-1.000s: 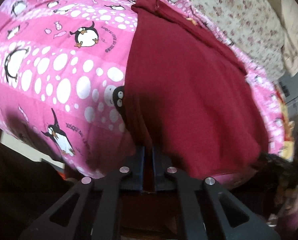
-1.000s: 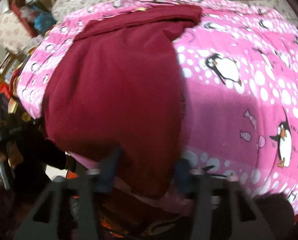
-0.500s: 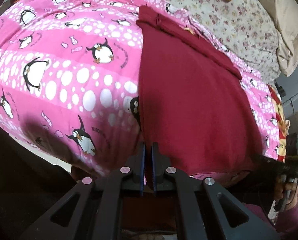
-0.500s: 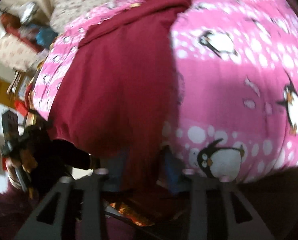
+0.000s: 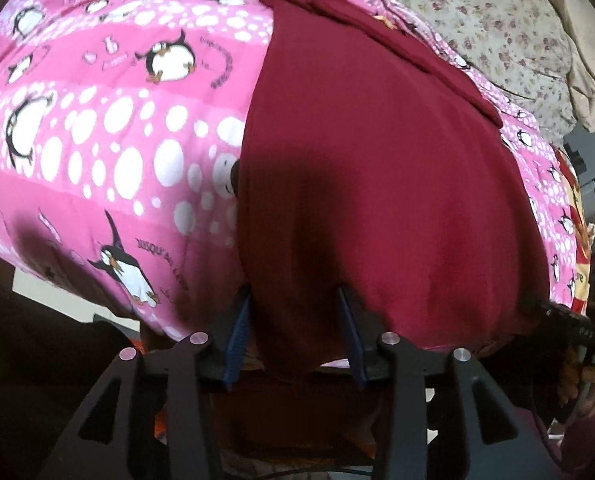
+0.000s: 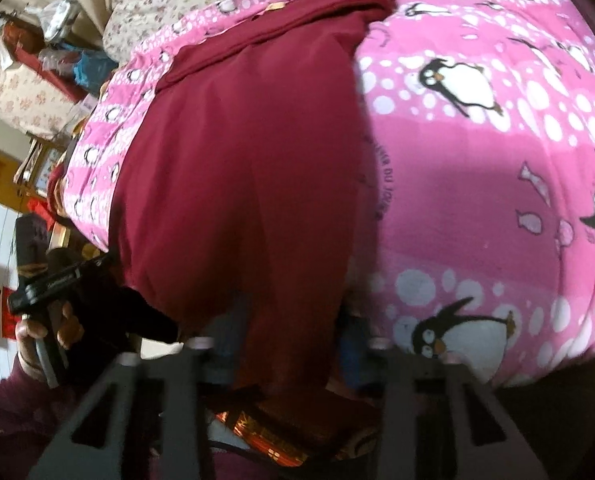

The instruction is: Fold small clothes

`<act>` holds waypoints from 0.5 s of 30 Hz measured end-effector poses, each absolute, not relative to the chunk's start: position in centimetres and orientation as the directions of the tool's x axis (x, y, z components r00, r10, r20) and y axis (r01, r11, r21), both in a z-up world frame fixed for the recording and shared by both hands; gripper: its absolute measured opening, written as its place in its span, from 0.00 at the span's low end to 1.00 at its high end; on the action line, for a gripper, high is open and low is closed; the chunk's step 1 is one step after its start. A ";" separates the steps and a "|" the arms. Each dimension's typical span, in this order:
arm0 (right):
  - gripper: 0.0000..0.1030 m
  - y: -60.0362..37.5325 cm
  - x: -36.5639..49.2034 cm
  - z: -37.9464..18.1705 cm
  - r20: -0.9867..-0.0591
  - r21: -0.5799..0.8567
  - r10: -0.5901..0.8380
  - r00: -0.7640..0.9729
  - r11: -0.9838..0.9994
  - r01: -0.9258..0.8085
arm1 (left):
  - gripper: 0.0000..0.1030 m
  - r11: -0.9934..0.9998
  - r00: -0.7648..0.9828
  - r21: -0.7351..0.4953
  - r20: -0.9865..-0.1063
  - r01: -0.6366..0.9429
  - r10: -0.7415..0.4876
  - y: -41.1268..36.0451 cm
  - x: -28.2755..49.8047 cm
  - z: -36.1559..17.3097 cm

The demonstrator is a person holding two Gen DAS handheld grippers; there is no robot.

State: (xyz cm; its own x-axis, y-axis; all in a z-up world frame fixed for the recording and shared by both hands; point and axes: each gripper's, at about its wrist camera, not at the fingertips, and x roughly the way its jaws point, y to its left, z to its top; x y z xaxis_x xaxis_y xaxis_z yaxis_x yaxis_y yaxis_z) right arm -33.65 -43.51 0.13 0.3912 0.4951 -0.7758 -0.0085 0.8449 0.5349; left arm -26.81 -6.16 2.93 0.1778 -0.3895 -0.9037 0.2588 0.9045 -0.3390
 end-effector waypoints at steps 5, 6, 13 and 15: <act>0.09 -43.7 -33.5 1.4 -0.725 0.586 0.556 0.408 0.808 -0.059 | 0.00 0.858 0.147 -0.455 -0.856 0.236 -0.495 -4.7 -25.8 4.8; 0.09 -44.2 -33.4 2.0 -0.696 0.615 0.579 0.426 0.786 -0.065 | 0.00 0.842 0.156 -0.485 -0.836 0.237 -0.525 -4.3 -25.5 5.7; 0.09 -48.9 -28.7 7.0 -0.473 0.754 0.623 0.623 0.652 -0.079 | 0.00 0.792 0.359 -0.525 -0.707 0.311 -0.610 -4.4 -19.4 14.1; 0.09 -49.5 -26.2 8.4 -0.444 0.750 0.600 0.666 0.655 -0.090 | 0.00 0.786 0.406 -0.522 -0.673 0.331 -0.618 -5.6 -16.3 15.6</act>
State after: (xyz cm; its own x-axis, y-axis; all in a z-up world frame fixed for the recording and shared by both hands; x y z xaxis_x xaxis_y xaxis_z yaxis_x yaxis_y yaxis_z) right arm -26.21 -49.54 8.45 0.6662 0.5995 -0.4435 -0.0901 0.6551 0.7502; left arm -16.26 -5.65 15.57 0.4061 -0.6178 -0.6733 0.3310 0.7863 -0.5217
